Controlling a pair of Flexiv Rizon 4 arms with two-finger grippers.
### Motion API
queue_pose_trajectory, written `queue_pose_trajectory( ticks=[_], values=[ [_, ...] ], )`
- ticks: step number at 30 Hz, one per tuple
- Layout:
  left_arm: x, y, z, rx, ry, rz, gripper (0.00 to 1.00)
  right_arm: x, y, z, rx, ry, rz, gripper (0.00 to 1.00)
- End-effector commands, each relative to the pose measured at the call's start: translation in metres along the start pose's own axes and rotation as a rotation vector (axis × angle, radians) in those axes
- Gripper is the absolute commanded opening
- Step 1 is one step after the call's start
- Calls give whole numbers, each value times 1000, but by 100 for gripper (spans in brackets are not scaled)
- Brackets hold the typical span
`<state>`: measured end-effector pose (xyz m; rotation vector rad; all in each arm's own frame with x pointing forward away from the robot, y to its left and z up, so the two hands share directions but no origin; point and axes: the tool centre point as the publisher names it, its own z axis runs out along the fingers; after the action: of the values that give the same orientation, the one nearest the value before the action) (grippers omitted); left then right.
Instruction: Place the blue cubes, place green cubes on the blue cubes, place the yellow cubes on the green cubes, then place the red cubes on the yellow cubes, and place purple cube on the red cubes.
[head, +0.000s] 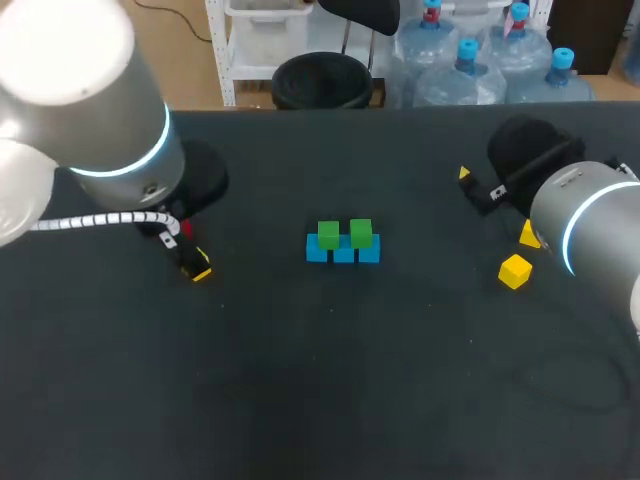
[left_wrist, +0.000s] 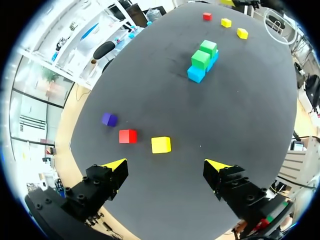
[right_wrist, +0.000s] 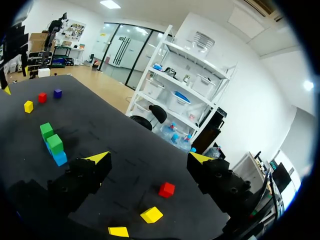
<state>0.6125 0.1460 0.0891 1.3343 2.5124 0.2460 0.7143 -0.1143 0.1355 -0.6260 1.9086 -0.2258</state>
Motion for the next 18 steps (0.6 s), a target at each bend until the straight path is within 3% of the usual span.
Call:
queue_pose_trajectory(
  ticks=[1, 18],
  values=[
    [0, 1, -2, 6, -10, 3, 100, 4, -2, 0, -7, -79, 1, 100],
    [-4, 1, -2, 19, 3, 16, 100, 4, -2, 0, -7, -79, 1, 100]
  ],
)
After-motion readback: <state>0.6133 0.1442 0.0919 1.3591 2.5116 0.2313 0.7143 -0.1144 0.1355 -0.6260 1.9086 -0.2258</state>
